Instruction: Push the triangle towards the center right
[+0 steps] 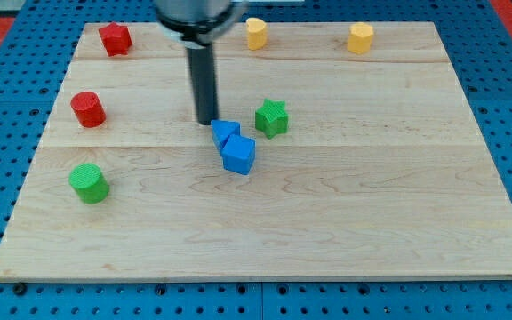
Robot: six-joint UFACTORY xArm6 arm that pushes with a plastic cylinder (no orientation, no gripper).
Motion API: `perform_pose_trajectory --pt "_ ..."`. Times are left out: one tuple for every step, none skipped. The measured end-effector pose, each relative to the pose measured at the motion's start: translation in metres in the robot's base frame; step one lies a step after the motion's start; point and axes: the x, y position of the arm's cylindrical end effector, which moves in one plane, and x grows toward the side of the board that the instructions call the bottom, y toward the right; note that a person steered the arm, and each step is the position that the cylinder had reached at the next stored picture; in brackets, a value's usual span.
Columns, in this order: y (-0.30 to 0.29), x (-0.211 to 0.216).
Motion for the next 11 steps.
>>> perform_pose_trajectory --pt "-0.005 0.056" --pt "0.028 0.035" --pt "0.027 0.008" --pt "0.071 0.014" --pt "0.108 0.037" --pt "0.111 0.037" --pt "0.111 0.033" --pt "0.093 0.055" --pt "0.132 0.076" --pt "0.22 0.06" --pt "0.231 0.055"
